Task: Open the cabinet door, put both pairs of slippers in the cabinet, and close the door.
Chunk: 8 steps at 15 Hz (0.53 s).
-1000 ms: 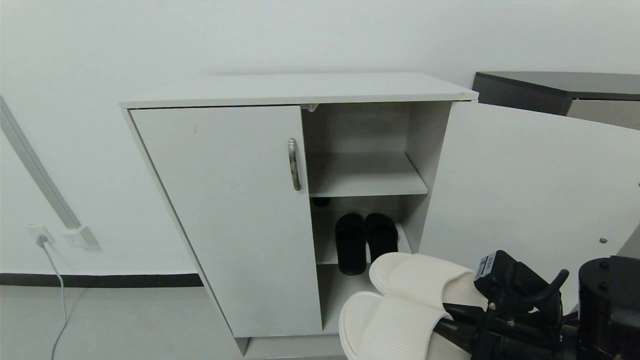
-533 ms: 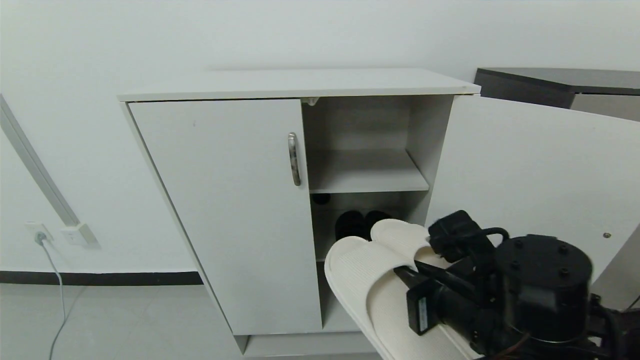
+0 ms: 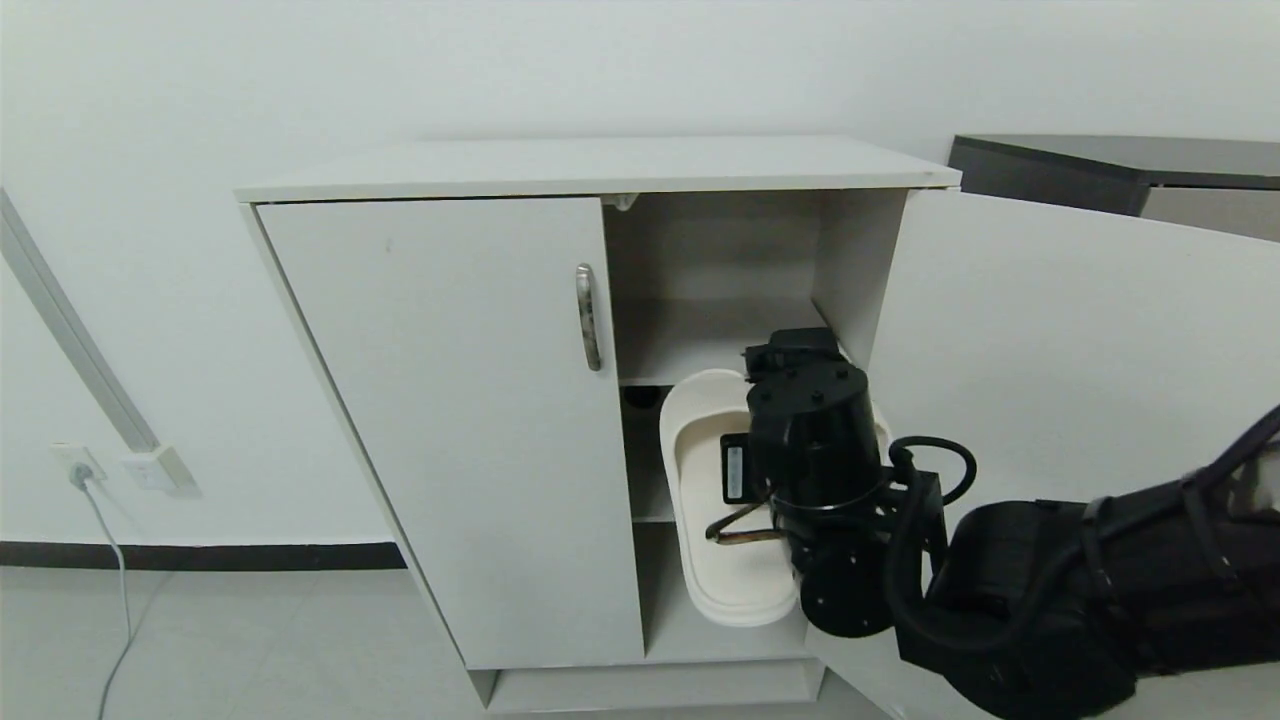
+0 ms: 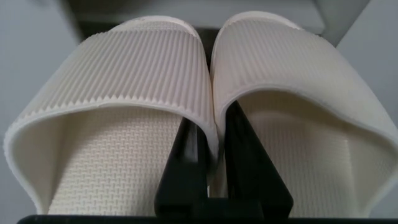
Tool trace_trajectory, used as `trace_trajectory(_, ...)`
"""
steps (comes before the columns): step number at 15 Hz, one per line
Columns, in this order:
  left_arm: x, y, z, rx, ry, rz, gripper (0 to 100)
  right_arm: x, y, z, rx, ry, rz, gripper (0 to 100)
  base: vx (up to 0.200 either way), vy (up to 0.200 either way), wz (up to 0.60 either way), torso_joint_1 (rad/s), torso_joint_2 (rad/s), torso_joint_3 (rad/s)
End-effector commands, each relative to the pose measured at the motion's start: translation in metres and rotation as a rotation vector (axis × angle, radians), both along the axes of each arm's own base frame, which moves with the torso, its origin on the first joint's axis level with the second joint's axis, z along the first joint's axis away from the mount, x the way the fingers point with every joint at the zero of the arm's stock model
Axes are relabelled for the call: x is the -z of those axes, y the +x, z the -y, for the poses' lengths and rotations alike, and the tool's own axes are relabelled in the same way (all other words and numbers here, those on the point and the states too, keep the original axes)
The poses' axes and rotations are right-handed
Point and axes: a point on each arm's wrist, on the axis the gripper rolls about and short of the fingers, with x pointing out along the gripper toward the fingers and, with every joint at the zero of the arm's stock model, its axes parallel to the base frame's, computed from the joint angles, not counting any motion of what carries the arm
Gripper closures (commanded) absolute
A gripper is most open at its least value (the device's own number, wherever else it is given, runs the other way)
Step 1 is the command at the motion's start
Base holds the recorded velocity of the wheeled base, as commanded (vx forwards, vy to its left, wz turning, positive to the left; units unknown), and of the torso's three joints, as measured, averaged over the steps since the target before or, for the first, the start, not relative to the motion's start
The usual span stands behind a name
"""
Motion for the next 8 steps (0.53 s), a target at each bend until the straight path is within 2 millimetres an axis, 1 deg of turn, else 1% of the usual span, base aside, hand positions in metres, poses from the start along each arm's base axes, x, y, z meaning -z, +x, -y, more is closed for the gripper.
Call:
trace_trajectory(1,0.000,0.000,0.000,0.000,-0.002,-0.002,100,-0.001,0.020,-0.002,0.037,-0.007,-0.006,100,0.000,0.000,0.00,0.000,0.00,0.000)
trace_trajectory(3,0.000,0.000,0.000,-0.001,-0.001,0.000,100,-0.008,0.023,-0.005,0.024,-0.022,-0.002,100,0.000,0.000,0.00,0.000,0.00,0.000)
trace_trajectory(7,0.000,0.000,0.000,-0.001,-0.001,0.000,100,-0.010,0.028,-0.011,-0.024,-0.036,0.000,100,0.000,0.000,0.00,0.000,0.00,0.000)
trace_trajectory(8,0.000,0.000,0.000,-0.001,-0.001,0.000,100,-0.013,0.029,-0.012,-0.032,-0.030,0.007,100,0.000,0.000,0.00,0.000,0.00,0.000)
